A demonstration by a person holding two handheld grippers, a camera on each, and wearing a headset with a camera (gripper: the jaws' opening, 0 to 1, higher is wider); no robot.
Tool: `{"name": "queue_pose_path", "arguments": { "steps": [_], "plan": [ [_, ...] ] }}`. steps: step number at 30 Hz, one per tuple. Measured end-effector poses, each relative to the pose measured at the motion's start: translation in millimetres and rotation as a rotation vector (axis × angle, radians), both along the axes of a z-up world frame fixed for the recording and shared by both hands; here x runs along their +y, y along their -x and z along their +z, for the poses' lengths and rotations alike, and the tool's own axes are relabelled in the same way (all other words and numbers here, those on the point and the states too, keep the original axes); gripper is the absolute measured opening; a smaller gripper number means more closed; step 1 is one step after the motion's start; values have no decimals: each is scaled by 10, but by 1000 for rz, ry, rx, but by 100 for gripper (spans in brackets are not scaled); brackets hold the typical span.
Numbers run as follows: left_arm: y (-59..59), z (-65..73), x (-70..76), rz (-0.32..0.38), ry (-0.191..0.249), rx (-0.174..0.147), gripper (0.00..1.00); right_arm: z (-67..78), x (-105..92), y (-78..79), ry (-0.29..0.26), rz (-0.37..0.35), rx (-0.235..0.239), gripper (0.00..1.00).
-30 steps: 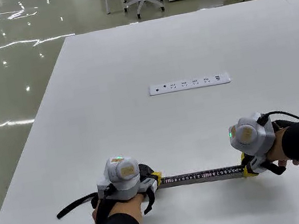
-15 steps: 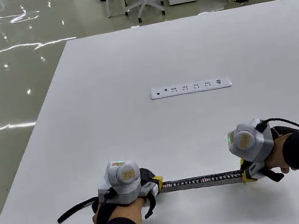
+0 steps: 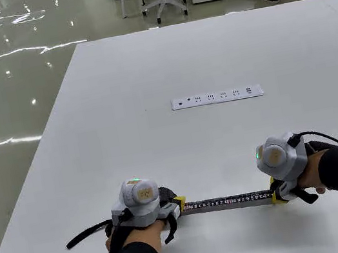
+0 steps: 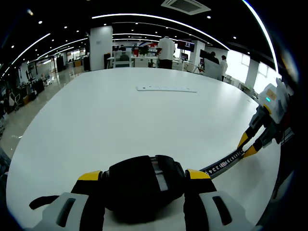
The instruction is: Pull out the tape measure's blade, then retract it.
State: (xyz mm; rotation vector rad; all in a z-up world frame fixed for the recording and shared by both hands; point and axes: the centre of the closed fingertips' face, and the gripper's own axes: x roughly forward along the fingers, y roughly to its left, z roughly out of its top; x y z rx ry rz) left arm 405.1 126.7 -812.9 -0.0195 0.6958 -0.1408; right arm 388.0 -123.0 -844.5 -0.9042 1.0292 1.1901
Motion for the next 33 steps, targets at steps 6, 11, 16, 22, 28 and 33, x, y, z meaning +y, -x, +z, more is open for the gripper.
{"name": "queue_pose_path", "arguments": {
  "steps": [6, 11, 16, 22, 28, 33],
  "plan": [
    [2, 1, -2, 2, 3, 1, 63, -4, 43, -13, -15, -8, 1, 11],
    [3, 1, -2, 3, 6, 1, 63, 1, 74, -15, -19, -8, 0, 11],
    [0, 0, -3, 0, 9, 3, 63, 4, 107, -5, -27, -2, -3, 11],
    [2, 1, -7, -1, 12, 3, 63, 6, 151, -1, -42, 10, -3, 11],
    [2, -1, -10, -4, 15, 4, 63, 10, 201, 8, -57, 38, -4, 11],
    [2, 2, -11, -4, 16, 5, 63, 18, 238, 11, -64, 38, -2, 11]
  ]
}}
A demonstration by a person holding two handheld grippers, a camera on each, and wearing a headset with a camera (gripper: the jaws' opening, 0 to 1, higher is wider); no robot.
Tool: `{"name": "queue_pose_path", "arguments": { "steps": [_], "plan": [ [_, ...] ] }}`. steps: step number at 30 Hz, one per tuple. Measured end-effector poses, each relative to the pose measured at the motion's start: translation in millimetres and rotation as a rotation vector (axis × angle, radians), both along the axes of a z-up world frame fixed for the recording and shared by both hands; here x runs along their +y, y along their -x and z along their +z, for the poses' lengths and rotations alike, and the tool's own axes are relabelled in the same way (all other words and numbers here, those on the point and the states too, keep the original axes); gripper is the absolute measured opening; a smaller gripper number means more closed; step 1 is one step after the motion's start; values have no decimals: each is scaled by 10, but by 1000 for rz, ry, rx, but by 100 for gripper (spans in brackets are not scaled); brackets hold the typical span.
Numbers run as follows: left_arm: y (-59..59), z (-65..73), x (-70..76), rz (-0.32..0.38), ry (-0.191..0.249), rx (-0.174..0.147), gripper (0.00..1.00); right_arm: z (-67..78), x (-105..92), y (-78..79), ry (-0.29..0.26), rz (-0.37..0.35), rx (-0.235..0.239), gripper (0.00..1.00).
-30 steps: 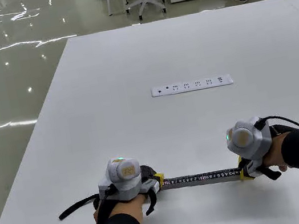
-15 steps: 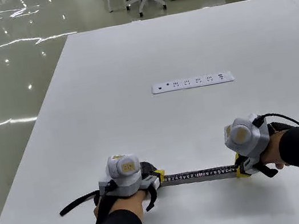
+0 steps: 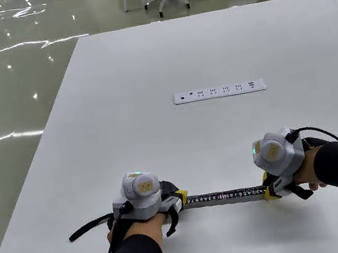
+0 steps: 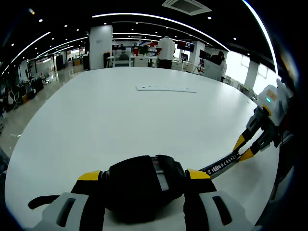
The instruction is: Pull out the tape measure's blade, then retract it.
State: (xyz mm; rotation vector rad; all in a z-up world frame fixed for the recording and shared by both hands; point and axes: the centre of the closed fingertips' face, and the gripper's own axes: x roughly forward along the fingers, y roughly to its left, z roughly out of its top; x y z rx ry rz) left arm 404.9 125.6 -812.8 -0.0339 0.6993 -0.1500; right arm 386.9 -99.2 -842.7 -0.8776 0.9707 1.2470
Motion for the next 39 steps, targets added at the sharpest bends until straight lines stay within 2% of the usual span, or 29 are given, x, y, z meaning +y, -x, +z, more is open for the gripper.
{"name": "queue_pose_path", "arguments": {
  "steps": [39],
  "plan": [
    [2, -4, -4, -2, 16, 6, 63, -5, 239, 5, -31, -29, -7, 11]
  ]
}}
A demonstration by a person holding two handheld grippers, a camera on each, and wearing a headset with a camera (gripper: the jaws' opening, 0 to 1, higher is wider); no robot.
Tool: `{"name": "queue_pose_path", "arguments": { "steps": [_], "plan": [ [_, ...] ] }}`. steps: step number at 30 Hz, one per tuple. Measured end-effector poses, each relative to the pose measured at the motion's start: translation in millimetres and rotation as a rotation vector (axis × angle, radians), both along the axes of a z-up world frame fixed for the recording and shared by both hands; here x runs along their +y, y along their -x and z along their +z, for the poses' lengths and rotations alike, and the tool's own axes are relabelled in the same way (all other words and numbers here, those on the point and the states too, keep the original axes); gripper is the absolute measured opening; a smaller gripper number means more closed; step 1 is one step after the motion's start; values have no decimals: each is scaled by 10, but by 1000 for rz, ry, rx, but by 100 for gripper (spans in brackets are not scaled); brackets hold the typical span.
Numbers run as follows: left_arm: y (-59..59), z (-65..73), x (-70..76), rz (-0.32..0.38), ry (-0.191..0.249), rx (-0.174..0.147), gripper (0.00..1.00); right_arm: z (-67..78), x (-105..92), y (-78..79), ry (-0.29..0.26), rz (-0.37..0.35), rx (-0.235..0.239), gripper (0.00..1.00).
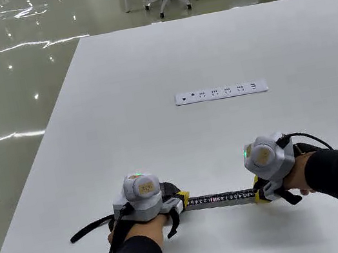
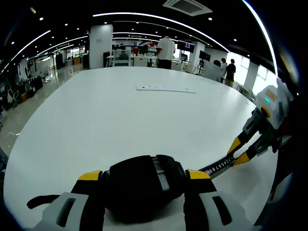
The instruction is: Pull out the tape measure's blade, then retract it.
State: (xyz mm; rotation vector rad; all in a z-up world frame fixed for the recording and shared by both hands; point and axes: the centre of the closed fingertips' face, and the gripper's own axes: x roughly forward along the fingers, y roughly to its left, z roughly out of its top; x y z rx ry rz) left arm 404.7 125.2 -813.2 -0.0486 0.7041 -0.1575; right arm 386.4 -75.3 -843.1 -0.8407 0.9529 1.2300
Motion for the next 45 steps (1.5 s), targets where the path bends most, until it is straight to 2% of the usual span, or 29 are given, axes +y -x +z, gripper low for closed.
{"name": "queue_pose_path", "arguments": {
  "steps": [31, 40, 45],
  "plan": [
    [-12, 15, 3, 2, 27, 5, 63, -5, 284, 1, -64, 8, -4, 11],
    [-7, 17, 18, -8, 37, 3, 63, 4, 389, -1, -100, 58, -10, 11],
    [-5, 17, 21, -6, 39, 2, 63, 0, 413, -11, -100, 57, -6, 10]
  ]
}}
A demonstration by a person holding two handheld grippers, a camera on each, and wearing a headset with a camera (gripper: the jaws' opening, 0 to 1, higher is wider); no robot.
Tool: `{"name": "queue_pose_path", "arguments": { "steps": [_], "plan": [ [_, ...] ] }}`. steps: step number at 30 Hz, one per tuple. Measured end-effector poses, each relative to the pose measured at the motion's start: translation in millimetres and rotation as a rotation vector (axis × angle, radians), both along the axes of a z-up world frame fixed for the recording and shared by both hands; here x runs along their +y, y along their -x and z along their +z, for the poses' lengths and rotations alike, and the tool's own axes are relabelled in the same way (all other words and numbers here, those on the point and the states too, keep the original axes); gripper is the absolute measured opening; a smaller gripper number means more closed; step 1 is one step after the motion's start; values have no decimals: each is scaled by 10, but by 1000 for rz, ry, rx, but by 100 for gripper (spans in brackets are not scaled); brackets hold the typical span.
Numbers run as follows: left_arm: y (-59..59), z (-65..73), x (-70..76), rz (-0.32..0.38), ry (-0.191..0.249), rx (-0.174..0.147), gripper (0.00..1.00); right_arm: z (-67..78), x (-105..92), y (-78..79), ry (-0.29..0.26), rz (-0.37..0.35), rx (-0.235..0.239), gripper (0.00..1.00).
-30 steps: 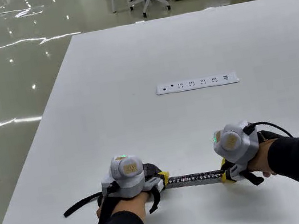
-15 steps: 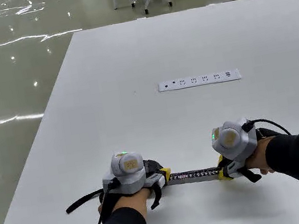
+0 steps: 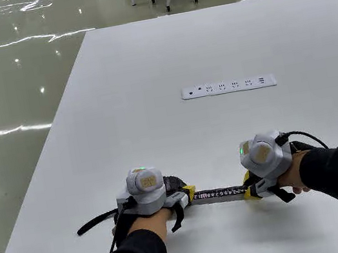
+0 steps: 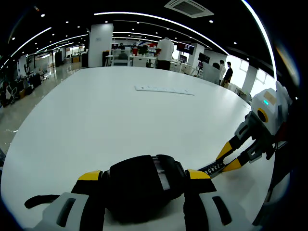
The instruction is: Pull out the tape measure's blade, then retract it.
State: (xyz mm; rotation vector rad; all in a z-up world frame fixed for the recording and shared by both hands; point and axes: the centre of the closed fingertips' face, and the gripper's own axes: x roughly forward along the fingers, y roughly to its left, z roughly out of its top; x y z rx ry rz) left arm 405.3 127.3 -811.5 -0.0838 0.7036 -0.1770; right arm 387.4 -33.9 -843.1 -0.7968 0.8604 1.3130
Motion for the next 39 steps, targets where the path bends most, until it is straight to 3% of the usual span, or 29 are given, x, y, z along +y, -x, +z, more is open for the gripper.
{"name": "queue_pose_path", "arguments": {
  "steps": [18, 39],
  "plan": [
    [-3, -11, 2, -1, 6, 2, 63, -20, 211, -33, -59, 14, 8, 10],
    [-5, -13, -6, -6, 12, 2, 63, -8, 409, -21, -85, 6, 4, 10]
  ]
}}
